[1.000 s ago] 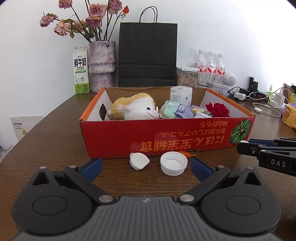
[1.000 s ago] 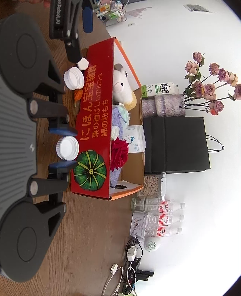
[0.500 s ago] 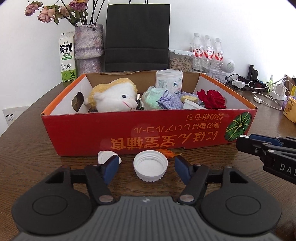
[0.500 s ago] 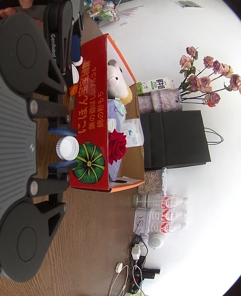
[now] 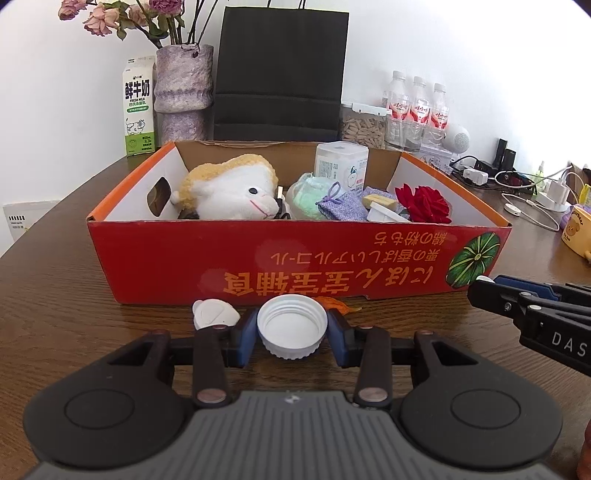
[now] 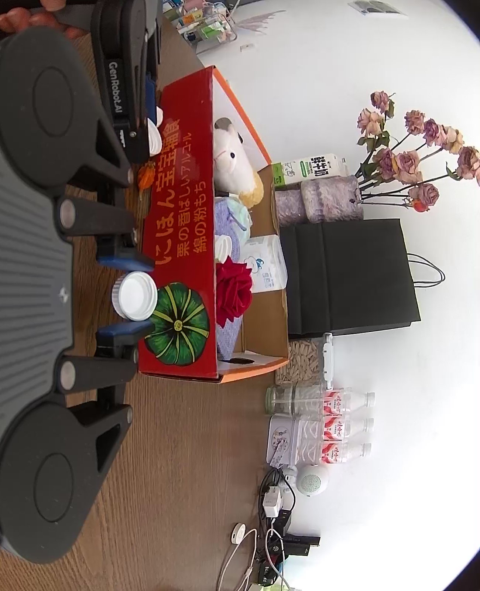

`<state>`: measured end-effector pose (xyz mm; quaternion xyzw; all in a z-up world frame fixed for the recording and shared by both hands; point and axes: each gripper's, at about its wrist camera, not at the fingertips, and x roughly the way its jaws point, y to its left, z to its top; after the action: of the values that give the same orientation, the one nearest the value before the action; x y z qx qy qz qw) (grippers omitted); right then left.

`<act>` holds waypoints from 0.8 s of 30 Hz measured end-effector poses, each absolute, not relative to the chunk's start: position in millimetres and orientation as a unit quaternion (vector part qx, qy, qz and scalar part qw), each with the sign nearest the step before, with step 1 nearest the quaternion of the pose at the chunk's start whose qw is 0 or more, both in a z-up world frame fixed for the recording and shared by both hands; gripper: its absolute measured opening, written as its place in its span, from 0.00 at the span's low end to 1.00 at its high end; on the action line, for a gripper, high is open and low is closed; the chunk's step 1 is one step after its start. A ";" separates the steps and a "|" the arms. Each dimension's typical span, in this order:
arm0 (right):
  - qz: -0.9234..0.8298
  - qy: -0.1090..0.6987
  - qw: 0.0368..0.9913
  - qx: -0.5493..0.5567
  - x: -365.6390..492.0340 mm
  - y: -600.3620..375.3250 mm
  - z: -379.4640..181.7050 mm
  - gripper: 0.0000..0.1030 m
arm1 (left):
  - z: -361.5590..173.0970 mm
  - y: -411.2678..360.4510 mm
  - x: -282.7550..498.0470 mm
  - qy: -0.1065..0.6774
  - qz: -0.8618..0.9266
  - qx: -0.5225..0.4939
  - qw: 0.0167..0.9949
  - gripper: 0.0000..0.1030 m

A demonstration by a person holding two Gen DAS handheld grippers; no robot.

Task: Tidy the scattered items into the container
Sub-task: 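Carry both caps over the box and open both tools to release them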

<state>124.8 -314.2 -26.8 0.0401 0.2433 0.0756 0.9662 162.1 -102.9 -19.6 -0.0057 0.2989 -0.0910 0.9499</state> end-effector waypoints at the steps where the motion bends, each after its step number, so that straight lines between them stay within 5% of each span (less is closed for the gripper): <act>1: 0.075 0.243 0.966 0.040 124.8 -314.3 -26.7 0.26 | -18.8 -101.9 160.7 0.297 -0.091 -0.006 0.951 0.39; 24: 0.087 0.178 0.980 0.021 108.6 -303.4 1.9 0.27 | 31.0 -71.0 125.2 0.213 -0.095 -0.039 0.972 0.39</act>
<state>108.6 -303.4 1.9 0.0215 0.1776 0.0872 0.9800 125.2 -71.0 31.0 -0.0393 0.2125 -0.0953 0.9717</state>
